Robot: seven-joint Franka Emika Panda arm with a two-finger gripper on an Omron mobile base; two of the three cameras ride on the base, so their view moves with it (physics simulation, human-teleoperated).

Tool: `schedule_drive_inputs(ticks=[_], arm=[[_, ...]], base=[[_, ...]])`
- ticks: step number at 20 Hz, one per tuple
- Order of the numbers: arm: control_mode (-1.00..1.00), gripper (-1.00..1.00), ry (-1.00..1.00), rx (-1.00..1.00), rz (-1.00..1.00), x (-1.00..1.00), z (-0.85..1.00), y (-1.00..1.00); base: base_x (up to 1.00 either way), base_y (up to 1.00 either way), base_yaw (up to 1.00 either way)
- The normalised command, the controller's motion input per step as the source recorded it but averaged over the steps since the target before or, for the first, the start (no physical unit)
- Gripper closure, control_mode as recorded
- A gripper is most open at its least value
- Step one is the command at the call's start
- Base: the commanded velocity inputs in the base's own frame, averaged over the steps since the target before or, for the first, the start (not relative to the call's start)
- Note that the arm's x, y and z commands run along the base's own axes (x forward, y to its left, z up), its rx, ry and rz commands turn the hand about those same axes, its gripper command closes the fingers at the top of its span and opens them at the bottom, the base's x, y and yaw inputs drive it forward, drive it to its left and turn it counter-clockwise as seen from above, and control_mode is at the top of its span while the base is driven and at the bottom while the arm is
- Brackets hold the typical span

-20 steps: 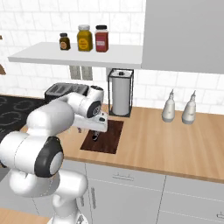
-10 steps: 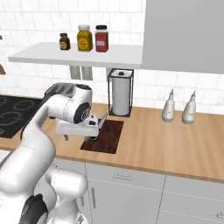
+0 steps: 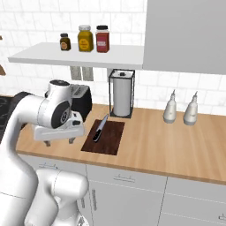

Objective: Pick up the knife from the drawer and place it on the cutting board. Then place the meat from the plate to the cutting board.

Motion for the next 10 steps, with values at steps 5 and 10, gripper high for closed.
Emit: schedule_drive_inputs(ticks=[5,10], arm=[[-1.0,-1.0,-0.09,0.0,0.17,-0.63,0.48,0.26],[-1.0,-1.0,-0.02,0.0,0.1,-0.44,0.07,0.27]], base=[[0.0,0.0,0.0],[0.0,0.0,0.0]])
